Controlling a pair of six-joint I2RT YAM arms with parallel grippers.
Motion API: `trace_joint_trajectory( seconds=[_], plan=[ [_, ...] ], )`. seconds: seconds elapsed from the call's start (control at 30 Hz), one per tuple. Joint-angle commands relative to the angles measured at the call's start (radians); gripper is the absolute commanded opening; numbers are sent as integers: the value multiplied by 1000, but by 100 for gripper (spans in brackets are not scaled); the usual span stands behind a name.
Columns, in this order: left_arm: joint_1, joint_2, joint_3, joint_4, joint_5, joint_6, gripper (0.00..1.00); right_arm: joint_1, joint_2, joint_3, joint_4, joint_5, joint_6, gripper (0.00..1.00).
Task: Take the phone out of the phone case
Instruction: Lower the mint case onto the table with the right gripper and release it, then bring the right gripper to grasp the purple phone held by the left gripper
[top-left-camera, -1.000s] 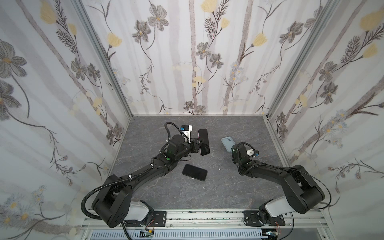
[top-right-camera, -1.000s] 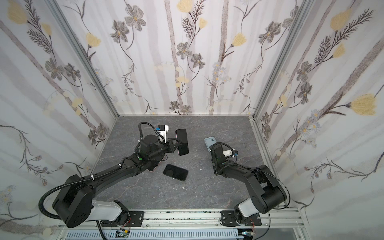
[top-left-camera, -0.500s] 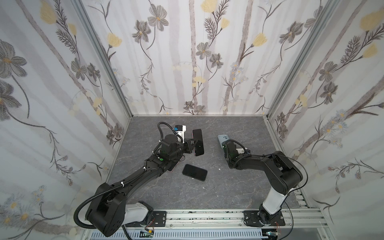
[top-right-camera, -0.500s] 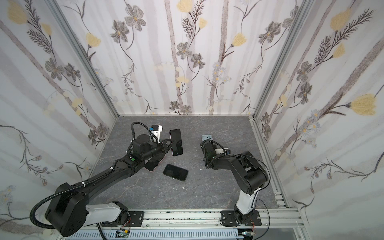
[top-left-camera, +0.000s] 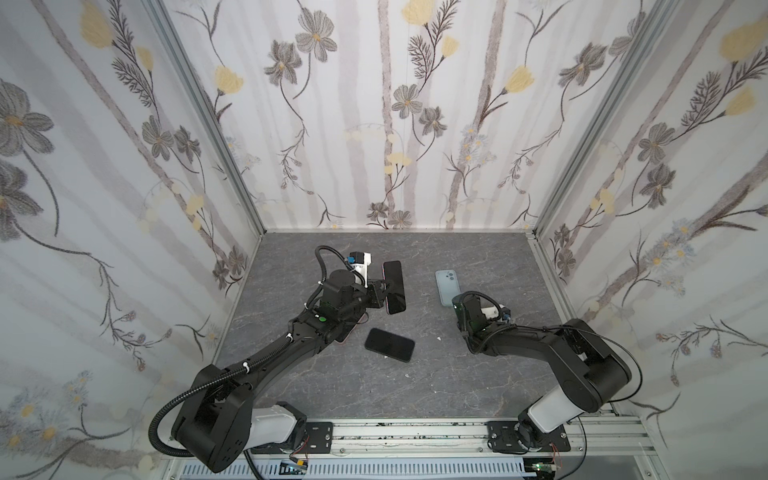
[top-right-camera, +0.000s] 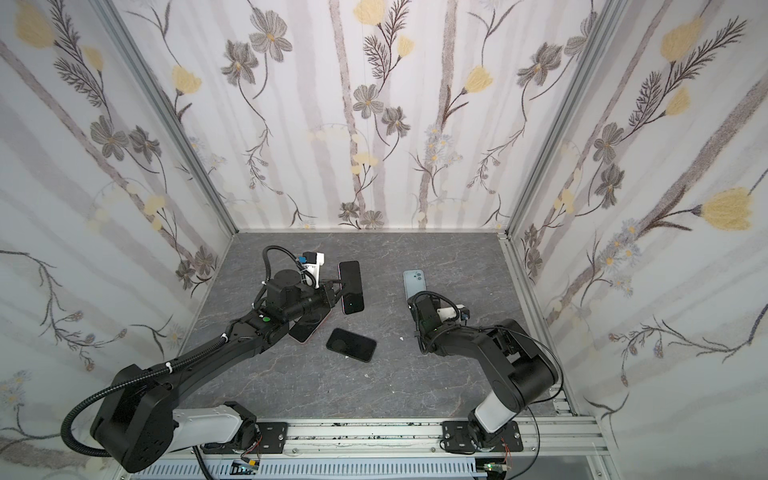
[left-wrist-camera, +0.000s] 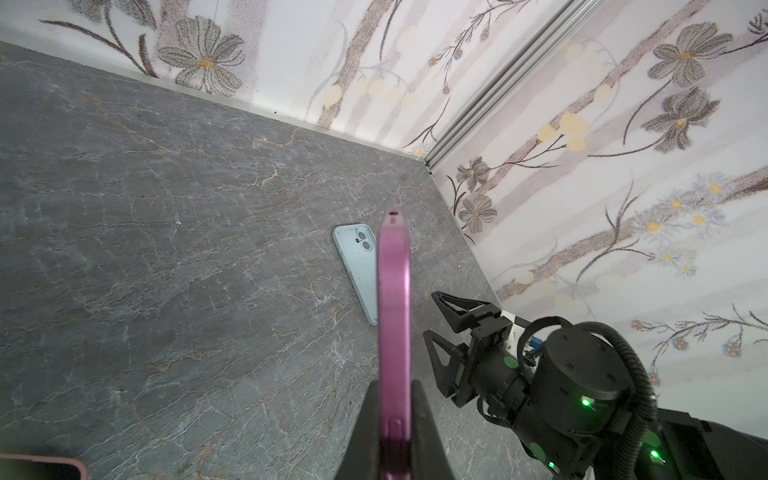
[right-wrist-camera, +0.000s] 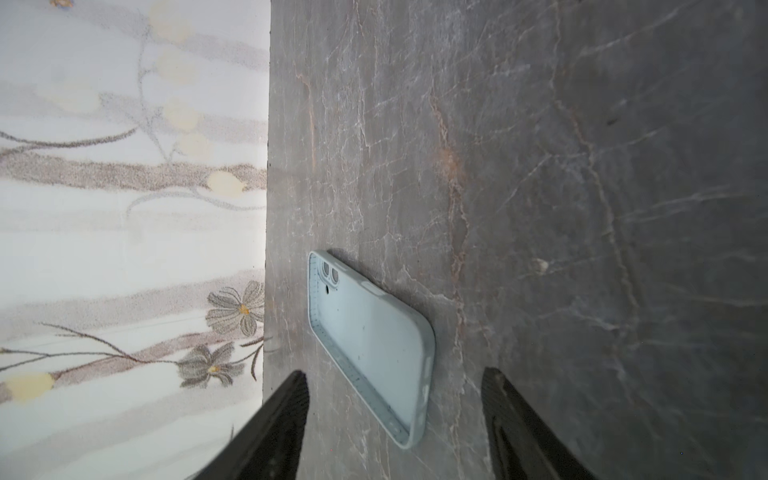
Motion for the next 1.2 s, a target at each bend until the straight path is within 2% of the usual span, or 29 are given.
trace_joint_trajectory(
  seconds=[0.0, 0.13, 0.27, 0.43, 0.6, 0.77, 0.9, 1.07, 1.17],
  plan=[
    [0, 8, 14, 87, 36, -23, 0, 2, -96, 1, -70, 0, -280, 70],
    [0, 39, 5, 196, 117, -39, 0, -18, -234, 38, -176, -30, -641, 72],
    [-1, 119, 47, 267, 197, -82, 0, -60, -359, 38, -200, -124, -894, 73],
    [-24, 213, 108, 328, 228, -101, 0, -157, -508, 41, -202, -388, -1121, 74],
    [-61, 313, 157, 472, 278, -165, 0, -328, -572, 126, -286, -776, -1272, 74],
    [-84, 417, 191, 697, 356, -285, 0, -438, -544, 250, -390, -1091, -1383, 75],
    [-95, 460, 227, 758, 390, -316, 0, -461, -526, 272, -371, -1275, -1399, 77],
    [-105, 464, 240, 807, 425, -320, 0, -461, -477, 267, -210, -1553, -1310, 78],
    [-103, 463, 232, 879, 457, -355, 0, -456, -461, 248, -75, -1633, -1218, 79]
  ],
)
